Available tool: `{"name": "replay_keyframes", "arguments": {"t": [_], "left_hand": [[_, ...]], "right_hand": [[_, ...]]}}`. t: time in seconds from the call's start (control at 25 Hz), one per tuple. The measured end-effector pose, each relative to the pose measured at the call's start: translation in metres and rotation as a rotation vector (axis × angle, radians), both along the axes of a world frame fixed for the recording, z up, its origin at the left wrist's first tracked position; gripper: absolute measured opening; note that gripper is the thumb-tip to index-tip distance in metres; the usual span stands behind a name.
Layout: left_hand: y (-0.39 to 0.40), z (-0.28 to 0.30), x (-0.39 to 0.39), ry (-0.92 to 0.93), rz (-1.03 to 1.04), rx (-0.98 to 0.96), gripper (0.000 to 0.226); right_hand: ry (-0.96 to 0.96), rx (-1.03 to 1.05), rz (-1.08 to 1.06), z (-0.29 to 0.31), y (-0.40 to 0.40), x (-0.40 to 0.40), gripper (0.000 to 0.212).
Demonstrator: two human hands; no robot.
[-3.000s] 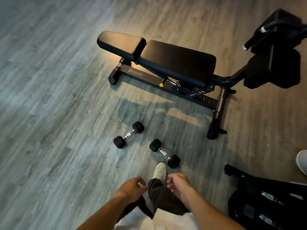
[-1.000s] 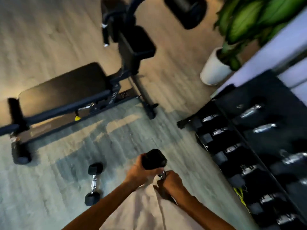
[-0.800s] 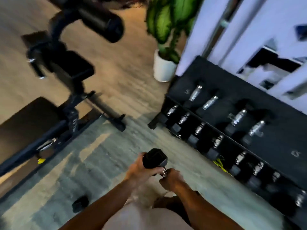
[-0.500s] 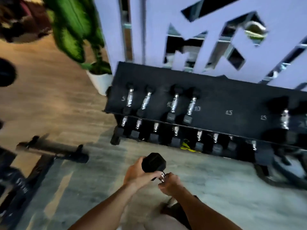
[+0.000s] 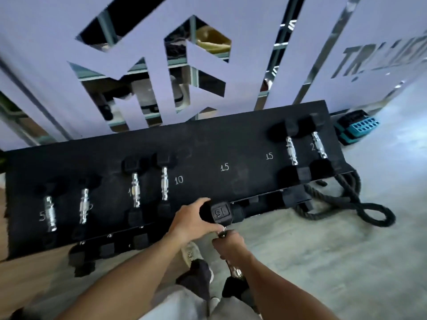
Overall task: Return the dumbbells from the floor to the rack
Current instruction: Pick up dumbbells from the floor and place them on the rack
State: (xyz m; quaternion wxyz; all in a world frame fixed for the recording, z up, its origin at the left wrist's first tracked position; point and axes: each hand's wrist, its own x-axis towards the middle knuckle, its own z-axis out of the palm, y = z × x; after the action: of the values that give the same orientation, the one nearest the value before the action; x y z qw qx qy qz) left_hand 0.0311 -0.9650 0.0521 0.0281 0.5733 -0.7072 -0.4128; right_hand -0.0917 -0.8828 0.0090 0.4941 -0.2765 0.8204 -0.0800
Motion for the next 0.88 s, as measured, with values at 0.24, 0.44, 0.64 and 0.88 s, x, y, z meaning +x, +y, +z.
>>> {"name": "replay_keyframes", "arguments": {"t": [0.24, 0.44, 0.64, 0.88], "left_hand": [[-0.099, -0.020, -0.097, -0.036, -0.217, -0.002, 0.107], [-0.176, -0.013, -0.146, -0.020, -0.201, 0.042, 0.106], [-0.229, -0.015, -0.176, -0.094, -0.210, 0.066, 0.102], [-0.283, -0.017, -0.179, -0.144, -0.008, 0.096, 0.103]], "right_hand": [[-0.092, -0.024, -0.227, -0.017, -0.069, -0.076, 0.024], [-0.037, -0.032, -0.238, -0.001, -0.142, -0.136, 0.031], [-0.171, -0.013, -0.276, -0.012, -0.189, -0.154, 0.013], [-0.287, 0.029, -0.135, -0.026, -0.267, -0.178, 0.023]]}}
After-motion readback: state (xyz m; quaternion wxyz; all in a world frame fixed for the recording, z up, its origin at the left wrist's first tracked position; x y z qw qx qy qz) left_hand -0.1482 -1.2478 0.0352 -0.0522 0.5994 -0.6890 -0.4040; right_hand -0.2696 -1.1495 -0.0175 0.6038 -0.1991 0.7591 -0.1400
